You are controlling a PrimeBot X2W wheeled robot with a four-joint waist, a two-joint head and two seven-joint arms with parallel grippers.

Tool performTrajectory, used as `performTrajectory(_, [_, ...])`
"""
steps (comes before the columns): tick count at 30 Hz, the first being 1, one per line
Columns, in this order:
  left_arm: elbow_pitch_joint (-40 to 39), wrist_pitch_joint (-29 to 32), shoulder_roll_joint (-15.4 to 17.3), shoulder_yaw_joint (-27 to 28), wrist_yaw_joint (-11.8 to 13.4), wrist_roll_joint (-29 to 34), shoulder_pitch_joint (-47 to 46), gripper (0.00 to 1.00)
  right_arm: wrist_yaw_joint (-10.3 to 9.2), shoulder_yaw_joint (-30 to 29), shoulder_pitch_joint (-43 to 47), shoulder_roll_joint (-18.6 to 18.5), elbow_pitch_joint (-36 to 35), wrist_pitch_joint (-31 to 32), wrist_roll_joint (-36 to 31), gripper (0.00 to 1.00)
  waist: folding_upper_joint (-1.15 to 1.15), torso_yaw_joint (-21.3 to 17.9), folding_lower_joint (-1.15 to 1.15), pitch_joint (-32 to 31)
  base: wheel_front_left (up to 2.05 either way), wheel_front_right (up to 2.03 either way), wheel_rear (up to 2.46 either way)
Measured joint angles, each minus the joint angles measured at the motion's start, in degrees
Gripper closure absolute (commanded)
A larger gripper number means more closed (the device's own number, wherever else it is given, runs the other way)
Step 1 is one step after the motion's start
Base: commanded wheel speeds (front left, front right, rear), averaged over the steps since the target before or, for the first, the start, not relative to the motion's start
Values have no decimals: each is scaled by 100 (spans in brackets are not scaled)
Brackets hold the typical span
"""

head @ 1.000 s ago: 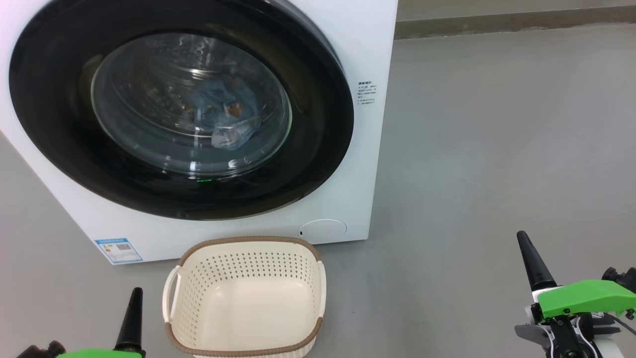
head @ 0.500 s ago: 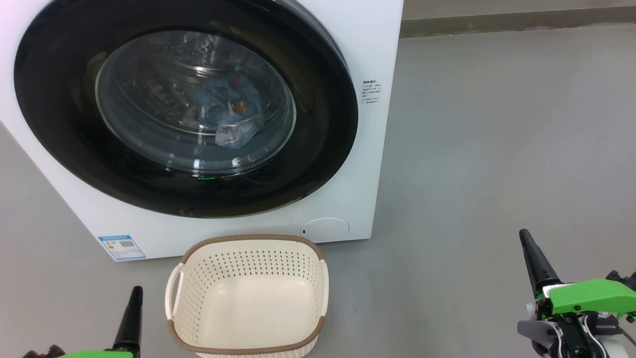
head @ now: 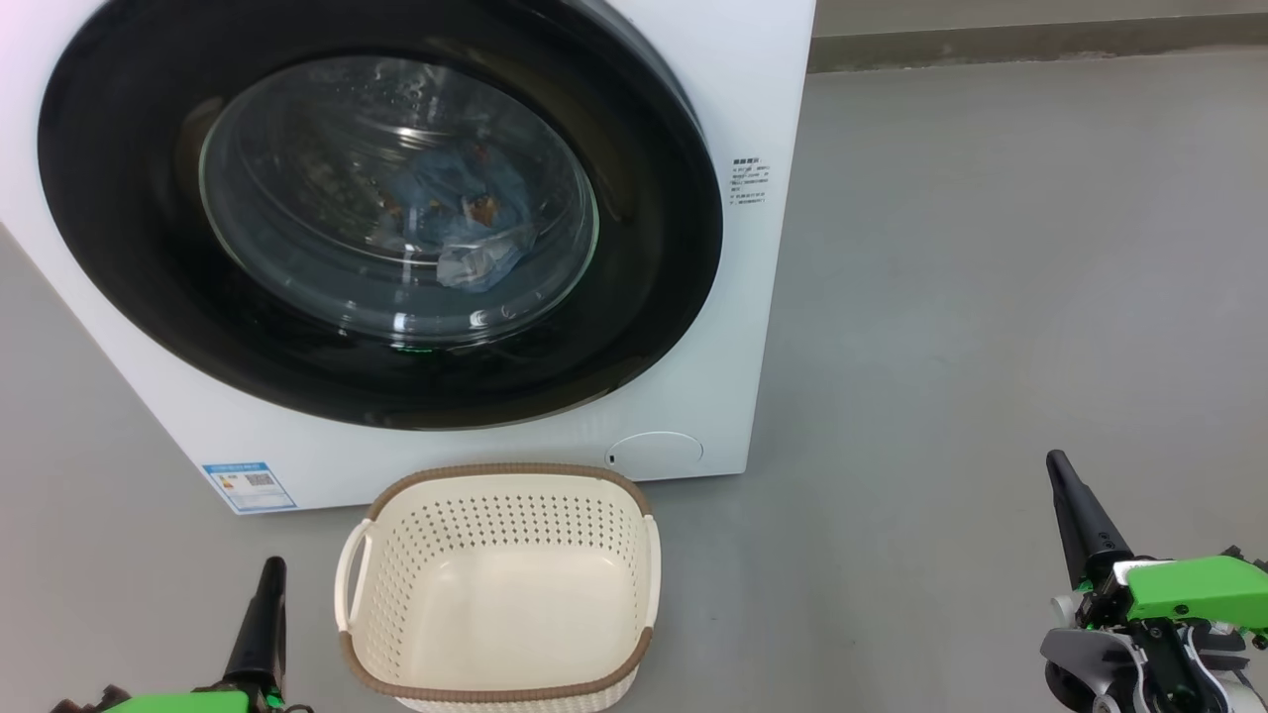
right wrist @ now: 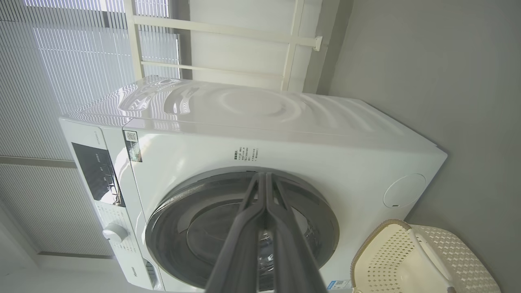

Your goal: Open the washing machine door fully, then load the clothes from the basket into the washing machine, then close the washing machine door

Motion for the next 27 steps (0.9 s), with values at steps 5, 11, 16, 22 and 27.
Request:
performTrajectory(5, [12,87,-19,76,-52,-332,-11,100,-1,-137,2,78,-41,115,398,100,0,25,0,9,0,0,0])
performTrajectory(11, [12,87,-23,79,-52,-333,-12,100,-1,-138,3,79,-51,115,481,100,0,25,0,9,0,0,0])
performTrajectory(16, [12,87,-24,79,-52,-333,-13,100,-1,-138,4,79,-52,115,481,100,0,25,0,9,0,0,0])
performTrajectory(22, [12,87,-24,80,-52,-333,-13,100,-1,-140,4,79,-52,115,481,100,0,25,0,9,0,0,0])
performTrajectory(27, [12,87,-25,80,-52,-333,-13,100,-1,-140,4,79,-52,115,481,100,0,25,0,9,0,0,0])
